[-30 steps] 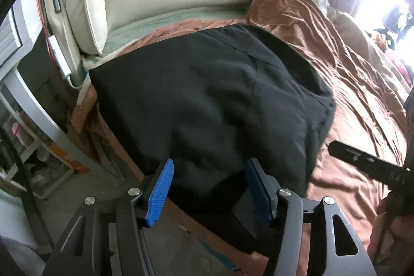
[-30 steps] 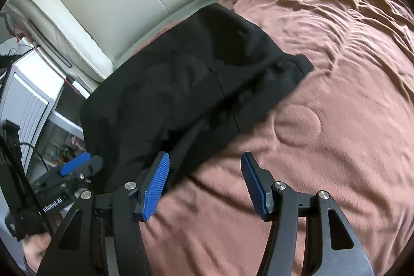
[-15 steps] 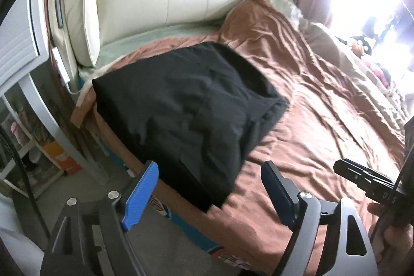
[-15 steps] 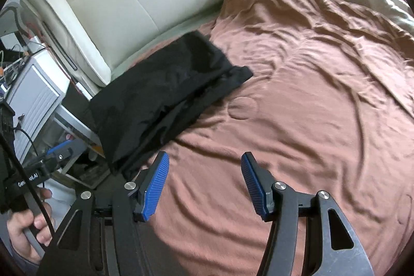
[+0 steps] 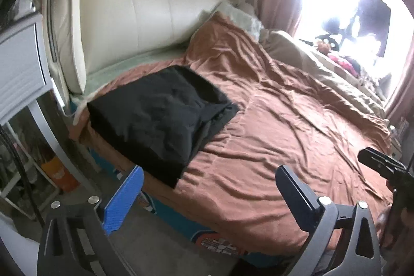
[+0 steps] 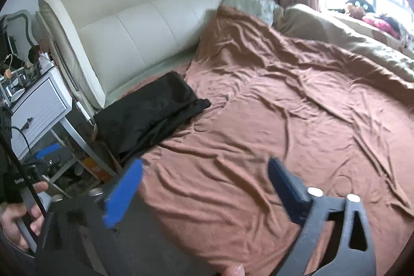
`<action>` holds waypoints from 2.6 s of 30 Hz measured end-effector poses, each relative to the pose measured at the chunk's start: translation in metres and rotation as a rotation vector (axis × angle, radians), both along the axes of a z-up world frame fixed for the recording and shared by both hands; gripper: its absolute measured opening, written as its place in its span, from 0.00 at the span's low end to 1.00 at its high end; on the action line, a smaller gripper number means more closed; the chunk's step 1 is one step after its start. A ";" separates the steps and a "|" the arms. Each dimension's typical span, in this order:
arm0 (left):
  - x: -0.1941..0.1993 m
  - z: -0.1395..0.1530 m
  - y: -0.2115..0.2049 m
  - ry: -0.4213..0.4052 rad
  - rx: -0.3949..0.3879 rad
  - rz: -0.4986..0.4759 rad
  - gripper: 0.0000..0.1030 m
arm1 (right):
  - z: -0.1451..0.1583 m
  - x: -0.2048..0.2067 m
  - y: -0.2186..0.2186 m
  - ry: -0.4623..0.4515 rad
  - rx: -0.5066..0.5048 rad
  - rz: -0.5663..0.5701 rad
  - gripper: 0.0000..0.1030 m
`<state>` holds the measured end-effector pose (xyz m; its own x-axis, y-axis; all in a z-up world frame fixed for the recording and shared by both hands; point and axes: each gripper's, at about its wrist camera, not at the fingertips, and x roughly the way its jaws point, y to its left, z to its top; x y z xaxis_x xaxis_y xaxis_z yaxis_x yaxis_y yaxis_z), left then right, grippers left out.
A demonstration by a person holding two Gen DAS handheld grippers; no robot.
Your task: Fold large clothes
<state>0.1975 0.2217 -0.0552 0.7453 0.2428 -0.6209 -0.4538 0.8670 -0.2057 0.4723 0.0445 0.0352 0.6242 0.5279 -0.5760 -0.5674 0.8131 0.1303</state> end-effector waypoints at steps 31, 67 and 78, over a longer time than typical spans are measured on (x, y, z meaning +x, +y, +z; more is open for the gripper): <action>-0.107 0.022 -0.162 -0.128 0.125 -0.288 0.99 | -0.009 -0.223 -0.162 -0.129 0.056 -0.319 1.00; -0.187 0.029 -0.214 -0.225 0.184 -0.334 0.99 | -0.044 -0.324 -0.179 -0.197 0.105 -0.379 1.00; -0.194 0.036 -0.224 -0.227 0.219 -0.320 1.00 | -0.047 -0.325 -0.178 -0.202 0.112 -0.382 1.00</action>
<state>0.0040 -0.0023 -0.0190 0.9158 0.0857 -0.3923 -0.1206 0.9906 -0.0651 0.1475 -0.1338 -0.0116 0.8806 0.2901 -0.3748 -0.2525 0.9563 0.1472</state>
